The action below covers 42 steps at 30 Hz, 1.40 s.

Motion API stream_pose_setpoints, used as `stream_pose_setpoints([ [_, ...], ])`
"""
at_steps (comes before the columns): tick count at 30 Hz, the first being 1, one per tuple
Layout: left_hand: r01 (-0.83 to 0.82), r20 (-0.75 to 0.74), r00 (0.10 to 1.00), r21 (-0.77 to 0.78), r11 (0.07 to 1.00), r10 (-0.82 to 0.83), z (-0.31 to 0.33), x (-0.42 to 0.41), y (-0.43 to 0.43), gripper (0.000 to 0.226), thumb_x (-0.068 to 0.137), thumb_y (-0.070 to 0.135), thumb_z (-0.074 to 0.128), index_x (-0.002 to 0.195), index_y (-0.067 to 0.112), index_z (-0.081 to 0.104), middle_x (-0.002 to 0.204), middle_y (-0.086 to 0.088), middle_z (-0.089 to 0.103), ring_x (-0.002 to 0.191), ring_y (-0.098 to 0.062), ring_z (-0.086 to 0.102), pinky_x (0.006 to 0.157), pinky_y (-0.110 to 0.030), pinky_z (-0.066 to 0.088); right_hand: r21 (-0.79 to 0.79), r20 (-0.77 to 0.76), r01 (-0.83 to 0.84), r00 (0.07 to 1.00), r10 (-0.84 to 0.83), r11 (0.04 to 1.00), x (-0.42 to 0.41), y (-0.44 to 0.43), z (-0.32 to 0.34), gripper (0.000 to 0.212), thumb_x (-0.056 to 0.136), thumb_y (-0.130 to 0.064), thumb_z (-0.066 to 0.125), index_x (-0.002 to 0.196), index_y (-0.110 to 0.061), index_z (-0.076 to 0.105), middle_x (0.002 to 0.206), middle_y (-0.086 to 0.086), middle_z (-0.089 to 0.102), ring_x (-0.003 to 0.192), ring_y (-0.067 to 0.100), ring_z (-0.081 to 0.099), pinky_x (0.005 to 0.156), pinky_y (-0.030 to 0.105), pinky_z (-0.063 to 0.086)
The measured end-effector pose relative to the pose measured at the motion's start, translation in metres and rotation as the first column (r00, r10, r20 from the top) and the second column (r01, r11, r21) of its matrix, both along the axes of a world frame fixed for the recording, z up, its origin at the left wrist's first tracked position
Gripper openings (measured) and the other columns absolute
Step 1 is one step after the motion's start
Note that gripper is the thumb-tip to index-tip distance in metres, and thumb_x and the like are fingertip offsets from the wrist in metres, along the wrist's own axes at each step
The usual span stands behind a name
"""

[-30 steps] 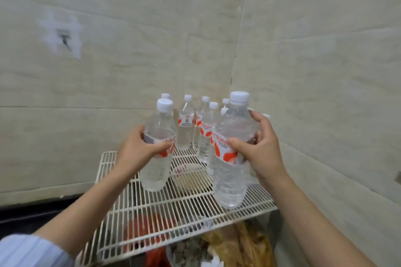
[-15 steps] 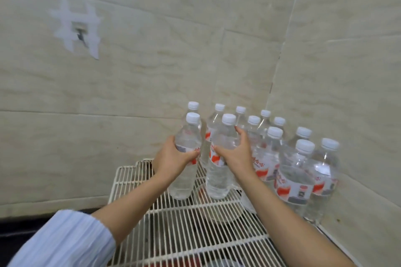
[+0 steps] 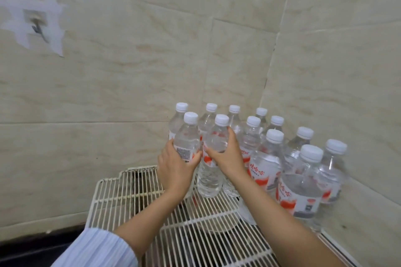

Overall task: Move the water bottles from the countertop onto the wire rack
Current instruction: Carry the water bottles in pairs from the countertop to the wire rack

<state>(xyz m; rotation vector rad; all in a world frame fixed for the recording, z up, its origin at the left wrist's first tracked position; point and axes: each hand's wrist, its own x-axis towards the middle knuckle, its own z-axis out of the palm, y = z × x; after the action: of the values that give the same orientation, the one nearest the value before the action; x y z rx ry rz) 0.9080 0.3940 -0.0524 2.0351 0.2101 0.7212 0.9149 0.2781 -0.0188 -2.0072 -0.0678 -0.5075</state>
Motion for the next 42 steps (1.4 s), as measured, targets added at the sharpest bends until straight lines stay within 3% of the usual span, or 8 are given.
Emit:
stream_pose_setpoints([
  [7, -0.008, 0.02, 1.0, -0.002, 1.0, 0.008, -0.005, 0.003, 0.001, 0.086, 0.063, 0.057, 0.071, 0.129, 0.01, 0.04, 0.128, -0.01, 0.053, 0.118, -0.028, 0.049, 0.096, -0.046, 0.044, 0.019, 0.001, -0.024, 1.0, 0.024, 1.0, -0.006, -0.001, 0.0, 0.092, 0.073, -0.027, 0.075, 0.144, -0.022, 0.016, 0.149, 0.003, 0.03, 0.136, 0.02, 0.031, 0.11, 0.041, 0.034],
  [14, 0.056, -0.228, 0.973, 0.104, 0.993, -0.031, -0.021, -0.015, 0.013, 0.096, 0.069, 0.056, 0.067, 0.142, 0.013, 0.021, 0.145, -0.012, 0.037, 0.132, -0.029, 0.038, 0.105, -0.047, 0.038, -0.008, -0.041, -0.036, 0.999, 0.036, 0.999, -0.03, -0.003, -0.009, 0.092, 0.082, -0.013, 0.065, 0.146, -0.02, 0.0, 0.153, 0.002, 0.02, 0.139, 0.019, 0.024, 0.103, 0.024, 0.027],
  [18, 0.035, -0.292, 0.956, 0.144, 0.989, 0.008, -0.021, -0.04, 0.027, 0.095, 0.072, 0.05, 0.068, 0.144, 0.015, 0.017, 0.148, -0.013, 0.032, 0.134, -0.031, 0.035, 0.105, -0.047, 0.037, 0.039, -0.085, -0.017, 0.996, 0.02, 0.999, -0.041, 0.001, -0.017, 0.09, 0.081, -0.016, 0.065, 0.146, -0.022, 0.003, 0.151, 0.004, 0.026, 0.137, 0.024, 0.03, 0.111, 0.041, 0.032],
  [22, -0.033, -0.27, 0.96, 0.155, 0.987, 0.075, -0.012, -0.074, 0.041, 0.091, 0.075, 0.044, 0.068, 0.144, 0.015, 0.017, 0.15, -0.013, 0.031, 0.136, -0.031, 0.033, 0.107, -0.048, 0.036, 0.032, -0.209, -0.013, 0.978, 0.02, 0.999, -0.04, 0.001, -0.034, 0.087, 0.078, -0.025, 0.067, 0.144, -0.023, 0.01, 0.14, 0.01, 0.044, 0.124, 0.032, 0.047, 0.099, 0.052, 0.044],
  [33, -0.278, -0.203, 0.935, 0.089, 0.956, 0.291, 0.004, -0.202, 0.056, 0.078, 0.084, 0.043, 0.057, 0.143, 0.008, 0.019, 0.148, -0.017, 0.03, 0.136, -0.034, 0.03, 0.108, -0.047, 0.03, 0.001, -0.307, -0.207, 0.931, 0.198, 0.978, -0.117, -0.008, -0.046, 0.059, 0.086, -0.012, 0.058, 0.136, -0.005, 0.028, 0.134, 0.016, 0.047, 0.104, 0.028, 0.056, 0.072, 0.028, 0.047],
  [36, -0.347, -0.223, 0.909, 0.064, 0.936, 0.352, -0.004, -0.244, 0.053, 0.075, 0.086, 0.04, 0.056, 0.143, 0.009, 0.02, 0.148, -0.016, 0.031, 0.135, -0.033, 0.031, 0.108, -0.048, 0.032, -0.018, -0.3, -0.3, 0.912, 0.281, 0.954, -0.148, -0.005, -0.044, 0.051, 0.086, -0.012, 0.056, 0.132, -0.006, 0.034, 0.126, 0.008, 0.049, 0.113, 0.031, 0.052, 0.084, 0.032, 0.044],
  [39, -0.458, -0.256, 0.851, 0.067, 0.887, 0.458, -0.013, -0.29, 0.056, 0.07, 0.086, 0.037, 0.055, 0.142, 0.01, 0.022, 0.144, -0.017, 0.035, 0.131, -0.034, 0.035, 0.104, -0.047, 0.035, -0.055, -0.302, -0.419, 0.872, 0.385, 0.906, -0.176, 0.01, -0.043, 0.064, 0.088, -0.018, 0.055, 0.143, -0.009, 0.022, 0.149, 0.011, 0.031, 0.134, 0.029, 0.034, 0.108, 0.041, 0.034],
  [42, -0.573, -0.304, 0.764, 0.084, 0.815, 0.569, -0.027, -0.343, 0.075, 0.068, 0.086, 0.035, 0.055, 0.141, 0.012, 0.023, 0.142, -0.017, 0.036, 0.129, -0.035, 0.037, 0.101, -0.046, 0.037, -0.04, -0.281, -0.475, 0.849, 0.447, 0.879, -0.208, 0.031, -0.047, 0.062, 0.09, -0.018, 0.053, 0.143, -0.009, 0.022, 0.152, 0.011, 0.026, 0.138, 0.029, 0.028, 0.111, 0.041, 0.028],
])
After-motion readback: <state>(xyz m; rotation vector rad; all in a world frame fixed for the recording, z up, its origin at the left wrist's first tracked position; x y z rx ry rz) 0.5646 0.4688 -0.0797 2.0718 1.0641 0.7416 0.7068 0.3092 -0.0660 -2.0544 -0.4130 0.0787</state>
